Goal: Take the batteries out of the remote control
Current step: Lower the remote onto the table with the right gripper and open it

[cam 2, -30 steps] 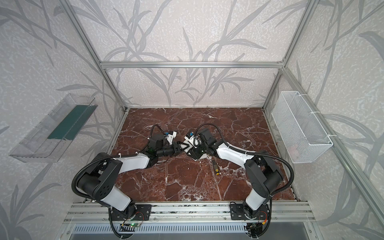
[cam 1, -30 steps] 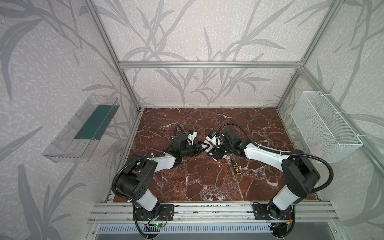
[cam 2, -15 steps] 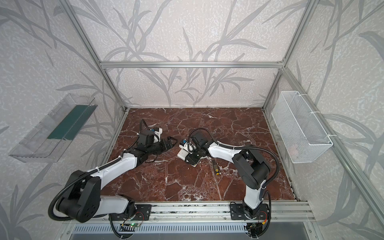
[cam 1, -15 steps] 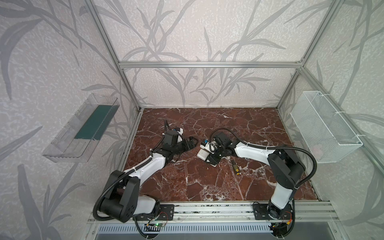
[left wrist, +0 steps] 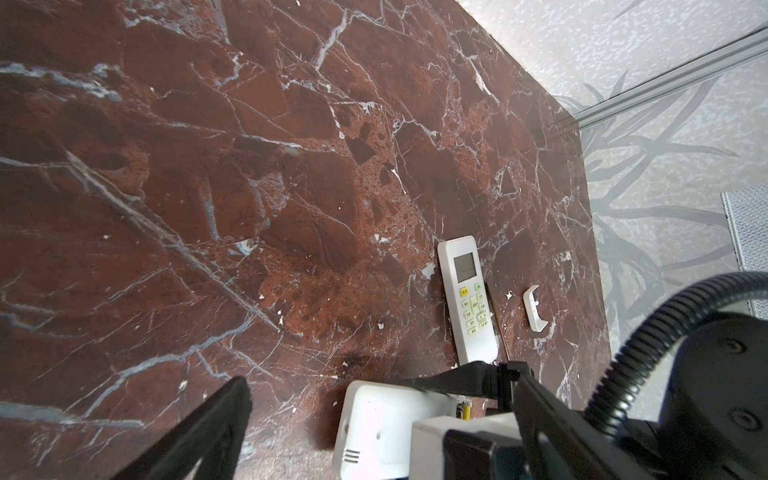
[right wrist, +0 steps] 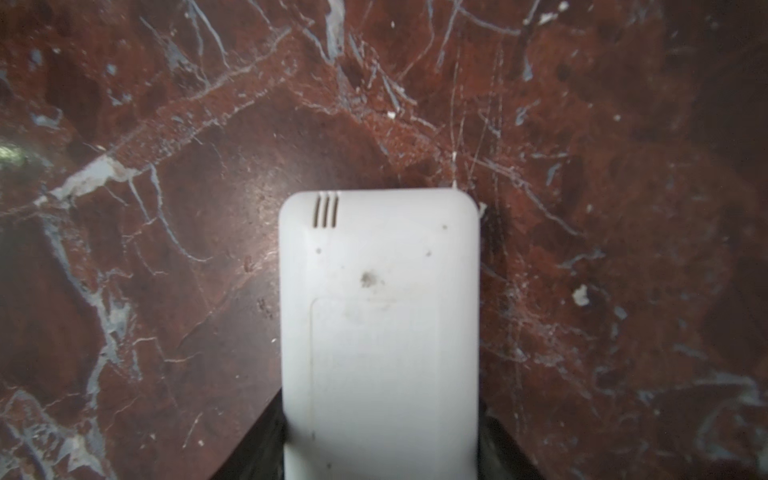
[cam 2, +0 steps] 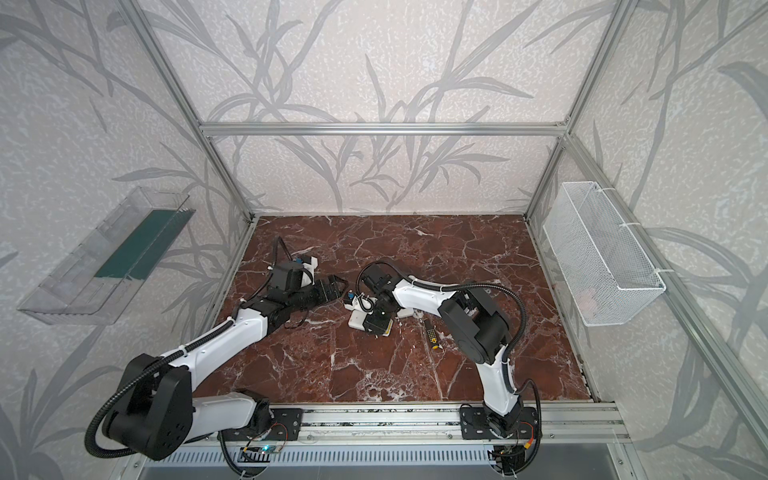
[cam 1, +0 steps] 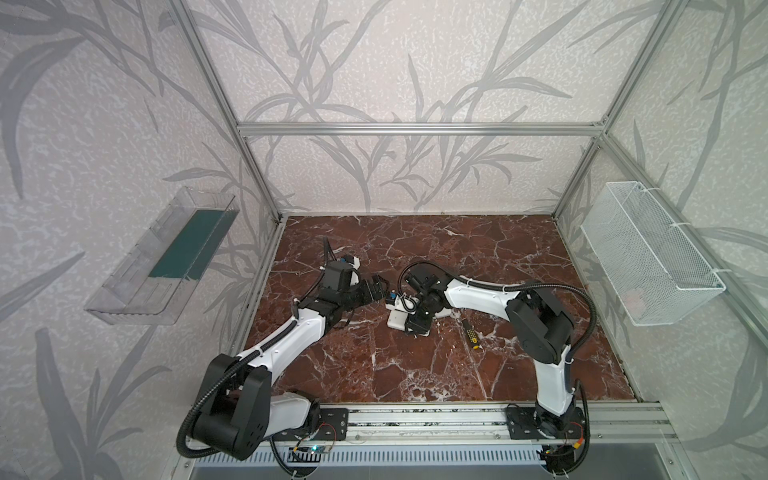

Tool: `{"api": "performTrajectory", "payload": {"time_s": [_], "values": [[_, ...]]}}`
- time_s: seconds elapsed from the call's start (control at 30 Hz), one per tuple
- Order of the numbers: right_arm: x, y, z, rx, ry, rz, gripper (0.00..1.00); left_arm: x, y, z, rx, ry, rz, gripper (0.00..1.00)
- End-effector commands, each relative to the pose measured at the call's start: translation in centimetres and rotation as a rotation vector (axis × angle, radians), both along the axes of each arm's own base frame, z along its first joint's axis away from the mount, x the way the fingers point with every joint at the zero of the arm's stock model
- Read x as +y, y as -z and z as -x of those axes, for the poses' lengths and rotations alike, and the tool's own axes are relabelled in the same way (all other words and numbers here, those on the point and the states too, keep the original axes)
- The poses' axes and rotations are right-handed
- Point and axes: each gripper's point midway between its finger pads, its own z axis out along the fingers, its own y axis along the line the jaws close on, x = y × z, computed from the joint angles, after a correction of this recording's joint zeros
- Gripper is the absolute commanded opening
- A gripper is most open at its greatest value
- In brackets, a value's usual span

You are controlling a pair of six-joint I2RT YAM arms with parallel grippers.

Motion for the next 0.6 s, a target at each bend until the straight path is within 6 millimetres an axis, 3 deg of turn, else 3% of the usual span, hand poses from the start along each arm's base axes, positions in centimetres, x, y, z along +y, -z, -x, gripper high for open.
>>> {"api": "performTrajectory", "payload": {"time_s": [0.0,0.27,0.57], "values": [[-0.9,0.8,0.4,0.0,-0.071,0.08,0.47,0.3,-0.3,0.0,-0.025,-0.004,-0.002,0.99],[-1.1,2.0,0.2,-0.002,-0.158,0.129,0.56,0.1,-0.7,-0.1,-0.035,-0.002,0.013,0.99],[-0.7,1.8,0.3,-0.006,-0.182,0.107,0.62,0.2,-1.2,-0.1,-0.05,-0.004,0.014,0.99]]}}
